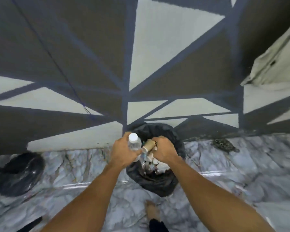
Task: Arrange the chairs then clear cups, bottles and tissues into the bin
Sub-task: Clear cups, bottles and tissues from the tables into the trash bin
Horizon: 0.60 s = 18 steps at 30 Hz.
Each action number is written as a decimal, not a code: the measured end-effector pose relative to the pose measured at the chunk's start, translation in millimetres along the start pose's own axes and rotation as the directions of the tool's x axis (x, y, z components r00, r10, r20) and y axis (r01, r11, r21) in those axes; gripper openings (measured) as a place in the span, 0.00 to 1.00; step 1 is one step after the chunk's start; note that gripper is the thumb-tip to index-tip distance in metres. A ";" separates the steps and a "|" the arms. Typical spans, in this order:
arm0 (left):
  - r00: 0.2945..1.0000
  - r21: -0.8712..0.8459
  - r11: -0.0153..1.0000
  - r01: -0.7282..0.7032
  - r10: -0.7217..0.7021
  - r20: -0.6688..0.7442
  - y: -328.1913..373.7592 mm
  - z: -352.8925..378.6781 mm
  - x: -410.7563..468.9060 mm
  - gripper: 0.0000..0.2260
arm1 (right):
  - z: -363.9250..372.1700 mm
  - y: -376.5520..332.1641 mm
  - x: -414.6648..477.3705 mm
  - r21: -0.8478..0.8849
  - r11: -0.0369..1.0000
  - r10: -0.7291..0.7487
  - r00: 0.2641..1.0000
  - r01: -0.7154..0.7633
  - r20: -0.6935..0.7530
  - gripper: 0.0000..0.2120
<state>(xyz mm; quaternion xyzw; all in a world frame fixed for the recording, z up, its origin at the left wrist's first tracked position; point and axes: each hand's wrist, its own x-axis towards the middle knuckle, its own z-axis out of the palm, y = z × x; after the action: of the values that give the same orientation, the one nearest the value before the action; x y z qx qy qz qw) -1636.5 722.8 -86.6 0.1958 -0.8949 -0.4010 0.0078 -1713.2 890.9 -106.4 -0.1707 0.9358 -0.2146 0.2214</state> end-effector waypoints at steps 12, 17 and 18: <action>0.928 0.220 0.975 0.001 -0.083 0.363 16.9 135.6 69.2 0.36 | -1.6 122.0 33.9 0.088 0.971 0.224 0.975 -0.223 -0.002 0.23; 0.903 0.168 0.985 0.045 -0.112 0.414 27.7 160.6 83.6 0.49 | 5.2 138.2 33.8 0.128 0.951 0.282 0.959 -0.280 0.001 0.24; 0.900 0.188 0.982 0.026 -0.105 0.423 27.6 162.8 85.2 0.47 | 5.4 138.6 33.9 0.129 0.948 0.291 0.957 -0.289 0.008 0.24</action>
<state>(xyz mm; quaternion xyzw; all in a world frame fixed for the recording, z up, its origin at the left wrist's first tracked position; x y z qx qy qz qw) -1752.5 825.3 -189.4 0.1323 -0.8993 -0.3532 -0.2214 -1770.4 992.8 -188.5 -0.0154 0.9361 -0.2409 0.2557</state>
